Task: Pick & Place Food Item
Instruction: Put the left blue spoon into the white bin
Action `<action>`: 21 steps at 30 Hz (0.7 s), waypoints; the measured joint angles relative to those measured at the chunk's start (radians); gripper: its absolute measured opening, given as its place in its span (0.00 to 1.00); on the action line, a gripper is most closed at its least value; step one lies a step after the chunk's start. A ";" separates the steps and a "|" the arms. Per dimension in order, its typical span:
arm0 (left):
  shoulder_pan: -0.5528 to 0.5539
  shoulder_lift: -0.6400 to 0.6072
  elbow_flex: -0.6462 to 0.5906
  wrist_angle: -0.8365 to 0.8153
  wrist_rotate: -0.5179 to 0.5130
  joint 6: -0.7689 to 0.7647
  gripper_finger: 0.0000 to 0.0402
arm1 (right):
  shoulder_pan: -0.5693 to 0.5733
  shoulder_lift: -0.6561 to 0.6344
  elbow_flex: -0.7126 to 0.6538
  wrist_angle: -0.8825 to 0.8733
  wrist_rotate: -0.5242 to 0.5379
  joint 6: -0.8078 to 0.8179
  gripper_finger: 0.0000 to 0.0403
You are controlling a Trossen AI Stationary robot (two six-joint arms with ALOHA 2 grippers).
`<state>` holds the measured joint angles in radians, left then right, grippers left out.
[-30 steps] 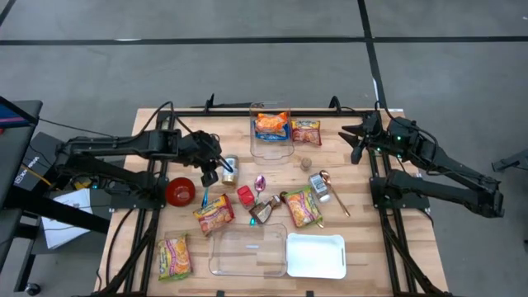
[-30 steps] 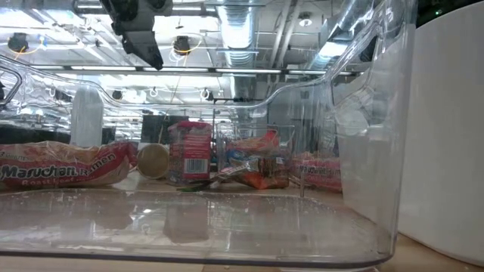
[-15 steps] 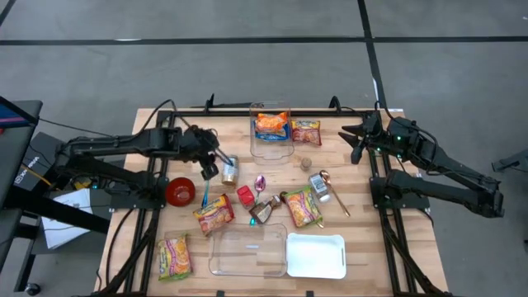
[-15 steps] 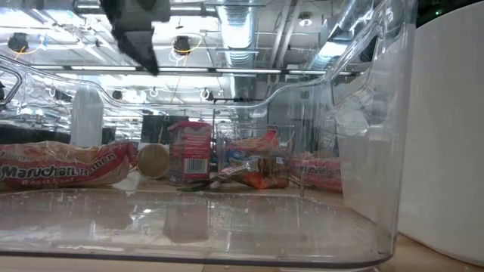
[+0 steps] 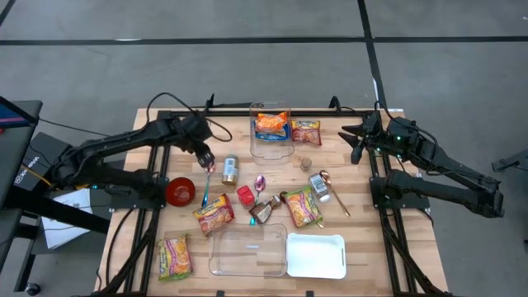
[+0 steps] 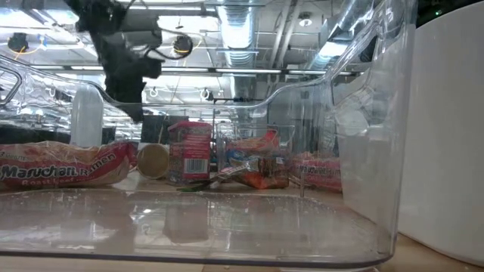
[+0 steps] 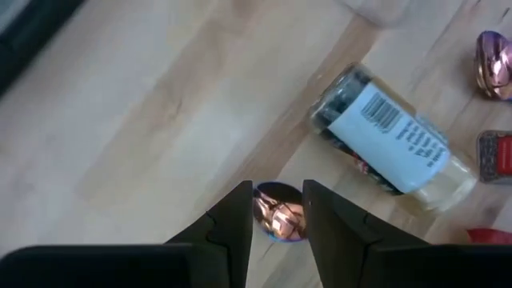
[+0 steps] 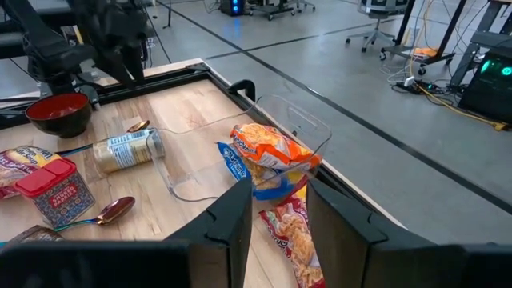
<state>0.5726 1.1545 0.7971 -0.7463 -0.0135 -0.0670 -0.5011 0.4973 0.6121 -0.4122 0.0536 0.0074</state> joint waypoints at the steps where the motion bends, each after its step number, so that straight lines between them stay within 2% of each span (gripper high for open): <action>1: 0.024 0.000 -0.017 0.013 0.023 0.003 0.26 | 0.000 0.000 0.000 0.000 0.000 0.000 0.28; 10: 0.155 0.002 -0.140 0.102 0.180 0.036 0.26 | 0.000 0.000 0.000 0.000 0.000 0.000 0.28; 21: 0.181 0.095 -0.210 0.218 0.199 0.036 0.26 | 0.000 0.000 0.000 -0.002 0.000 0.000 0.28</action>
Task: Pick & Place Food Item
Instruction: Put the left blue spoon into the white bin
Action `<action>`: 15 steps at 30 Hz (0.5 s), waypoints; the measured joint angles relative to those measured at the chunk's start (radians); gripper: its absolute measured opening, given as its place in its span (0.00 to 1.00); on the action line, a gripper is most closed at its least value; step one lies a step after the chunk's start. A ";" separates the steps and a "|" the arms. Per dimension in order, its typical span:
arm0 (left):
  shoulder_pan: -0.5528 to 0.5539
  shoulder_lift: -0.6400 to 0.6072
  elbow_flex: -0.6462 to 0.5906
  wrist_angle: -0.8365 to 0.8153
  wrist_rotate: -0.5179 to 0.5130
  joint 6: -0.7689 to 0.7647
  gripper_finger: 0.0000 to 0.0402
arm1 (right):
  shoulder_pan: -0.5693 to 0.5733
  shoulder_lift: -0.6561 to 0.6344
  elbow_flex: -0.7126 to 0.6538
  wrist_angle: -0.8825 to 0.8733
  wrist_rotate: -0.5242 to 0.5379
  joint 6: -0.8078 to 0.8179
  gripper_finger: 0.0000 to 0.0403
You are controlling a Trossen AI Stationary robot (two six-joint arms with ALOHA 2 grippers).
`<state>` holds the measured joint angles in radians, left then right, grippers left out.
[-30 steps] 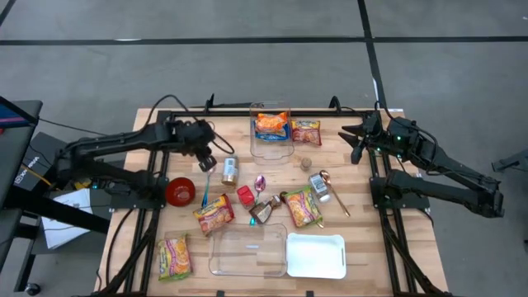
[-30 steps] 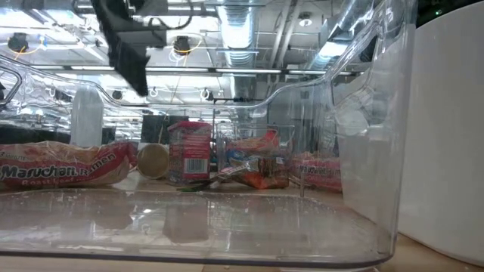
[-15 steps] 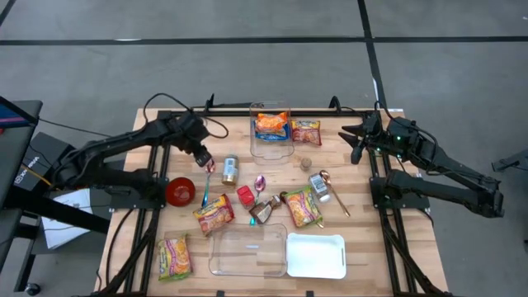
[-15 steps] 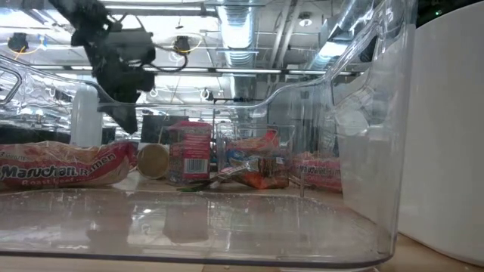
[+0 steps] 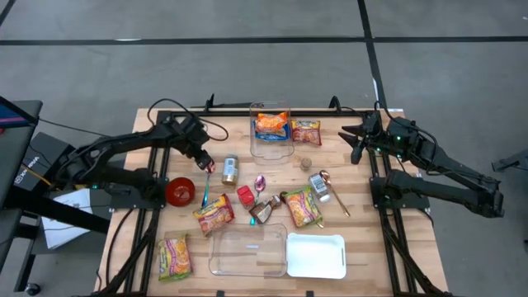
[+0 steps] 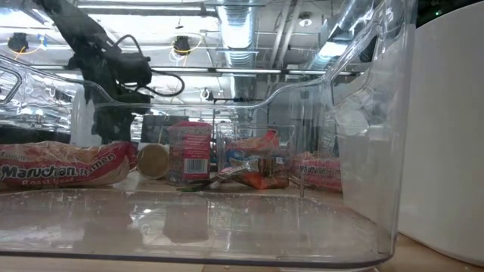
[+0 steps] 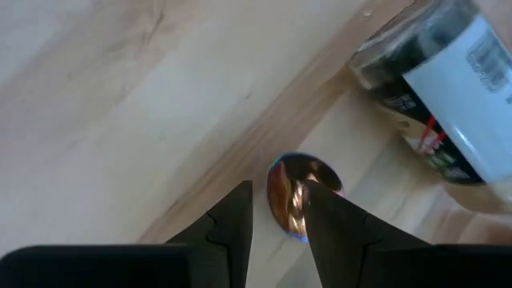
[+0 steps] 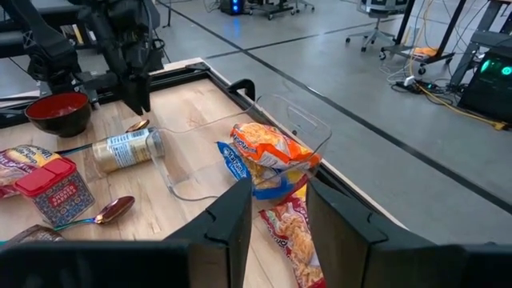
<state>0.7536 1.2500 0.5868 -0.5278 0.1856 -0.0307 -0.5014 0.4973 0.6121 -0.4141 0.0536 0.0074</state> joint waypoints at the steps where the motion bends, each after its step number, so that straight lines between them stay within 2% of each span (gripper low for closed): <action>1: 0.000 0.012 -0.001 0.007 0.000 0.000 0.26 | 0.000 0.000 0.000 0.001 0.000 0.000 0.28; 15: 0.000 0.178 0.000 0.089 0.006 0.027 0.26 | 0.001 0.000 0.000 -0.001 0.000 0.003 0.28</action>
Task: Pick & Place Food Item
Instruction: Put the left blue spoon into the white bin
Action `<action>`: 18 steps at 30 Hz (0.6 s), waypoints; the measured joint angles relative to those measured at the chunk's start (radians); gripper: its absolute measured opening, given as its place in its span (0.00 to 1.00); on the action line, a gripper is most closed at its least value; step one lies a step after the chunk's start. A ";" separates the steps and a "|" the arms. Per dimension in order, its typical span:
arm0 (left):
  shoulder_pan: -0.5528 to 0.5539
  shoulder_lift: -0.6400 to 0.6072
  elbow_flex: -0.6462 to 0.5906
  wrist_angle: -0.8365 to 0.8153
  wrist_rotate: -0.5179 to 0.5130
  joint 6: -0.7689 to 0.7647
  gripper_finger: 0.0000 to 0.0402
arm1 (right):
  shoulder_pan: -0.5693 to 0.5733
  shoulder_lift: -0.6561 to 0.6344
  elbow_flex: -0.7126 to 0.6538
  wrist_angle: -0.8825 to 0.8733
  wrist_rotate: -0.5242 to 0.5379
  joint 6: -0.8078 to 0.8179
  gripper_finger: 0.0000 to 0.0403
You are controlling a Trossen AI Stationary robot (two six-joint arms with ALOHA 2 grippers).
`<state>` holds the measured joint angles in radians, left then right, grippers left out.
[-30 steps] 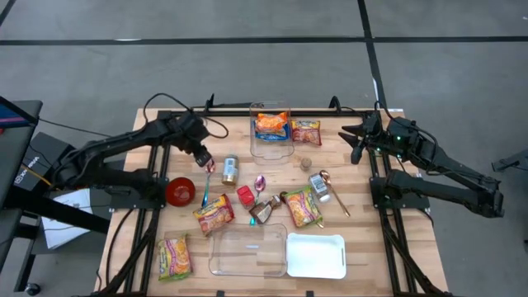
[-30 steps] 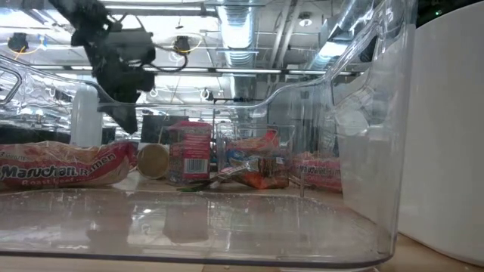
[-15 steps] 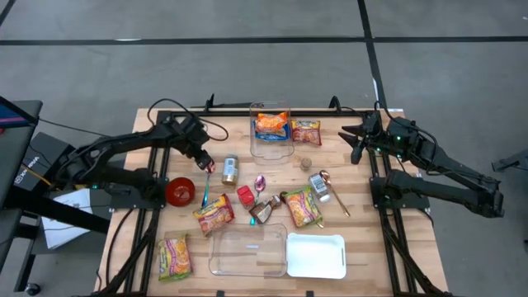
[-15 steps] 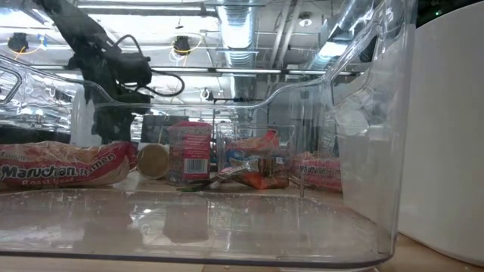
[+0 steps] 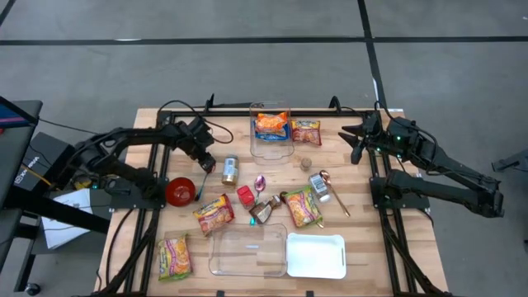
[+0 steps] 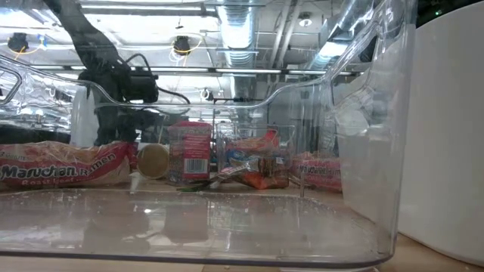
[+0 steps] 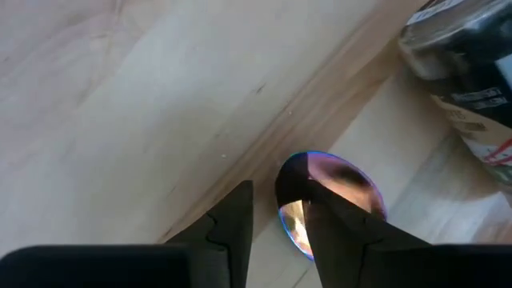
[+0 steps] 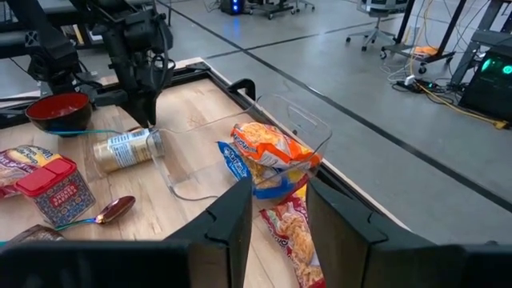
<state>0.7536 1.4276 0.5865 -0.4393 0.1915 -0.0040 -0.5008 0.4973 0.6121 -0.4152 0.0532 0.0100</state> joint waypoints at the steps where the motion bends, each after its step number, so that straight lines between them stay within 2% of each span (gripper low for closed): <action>1: 0.000 0.005 0.001 0.000 0.001 0.000 0.26 | 0.000 0.000 0.000 0.000 0.000 -0.001 0.28; 13: -0.002 -0.013 -0.002 -0.005 0.057 0.000 0.26 | 0.000 0.000 0.000 -0.003 0.000 -0.010 0.28; 18: -0.003 -0.013 -0.002 -0.003 0.116 -0.001 0.26 | 0.000 0.000 0.000 -0.004 0.000 -0.010 0.28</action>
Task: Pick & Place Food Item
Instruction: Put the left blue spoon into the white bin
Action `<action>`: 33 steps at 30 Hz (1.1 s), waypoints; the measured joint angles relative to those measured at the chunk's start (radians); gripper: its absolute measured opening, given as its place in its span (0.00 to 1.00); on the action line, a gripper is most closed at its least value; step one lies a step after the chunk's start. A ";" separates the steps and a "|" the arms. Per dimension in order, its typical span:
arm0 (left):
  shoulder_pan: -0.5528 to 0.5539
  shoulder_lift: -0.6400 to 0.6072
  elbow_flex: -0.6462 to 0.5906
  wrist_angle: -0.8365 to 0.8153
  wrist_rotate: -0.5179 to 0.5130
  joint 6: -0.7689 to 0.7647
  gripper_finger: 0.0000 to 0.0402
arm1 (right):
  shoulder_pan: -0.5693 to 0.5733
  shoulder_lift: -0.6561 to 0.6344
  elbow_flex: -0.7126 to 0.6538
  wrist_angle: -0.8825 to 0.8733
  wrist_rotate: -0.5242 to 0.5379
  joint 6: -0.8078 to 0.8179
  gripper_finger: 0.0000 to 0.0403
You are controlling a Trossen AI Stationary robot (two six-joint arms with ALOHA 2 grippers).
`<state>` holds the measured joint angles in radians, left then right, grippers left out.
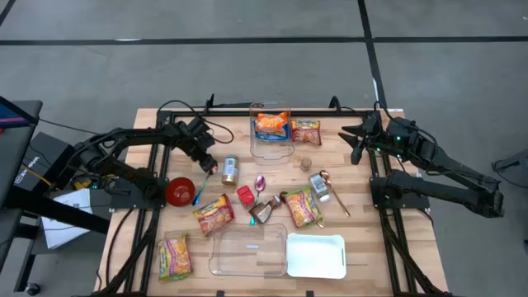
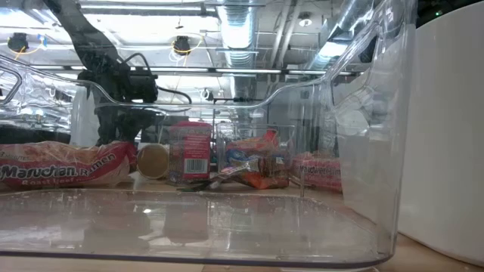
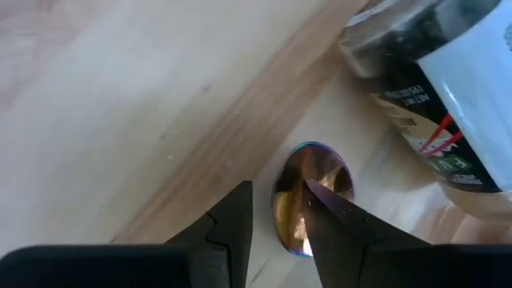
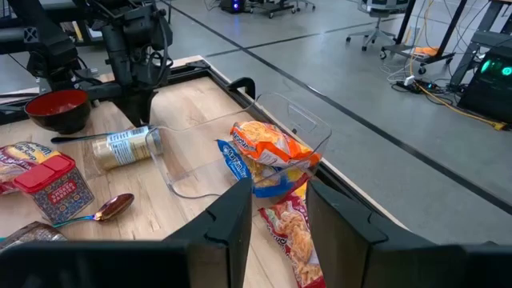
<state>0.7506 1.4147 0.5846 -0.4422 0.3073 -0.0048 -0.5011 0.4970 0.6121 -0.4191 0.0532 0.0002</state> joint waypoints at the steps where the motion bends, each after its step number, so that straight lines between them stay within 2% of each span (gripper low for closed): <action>1: 0.000 0.000 0.000 0.000 0.001 0.000 0.26 | 0.000 0.000 0.000 0.000 0.000 0.000 0.28; 7: 0.000 0.000 0.000 0.000 0.003 0.000 0.22 | 0.000 0.000 0.000 0.000 0.000 0.000 0.28; 14: 0.001 -0.001 0.002 0.004 0.011 -0.002 0.02 | 0.000 0.000 0.000 0.000 0.000 0.000 0.28; 25: 0.001 -0.009 0.002 0.007 0.010 0.051 0.00 | 0.000 0.000 0.000 0.000 0.000 0.000 0.28; 33: 0.001 -0.104 0.000 0.023 -0.003 0.054 0.00 | 0.000 0.000 0.000 0.000 0.000 0.000 0.28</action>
<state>0.7513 1.3109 0.5846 -0.4196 0.3048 0.0488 -0.5011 0.4970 0.6125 -0.4187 0.0532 0.0006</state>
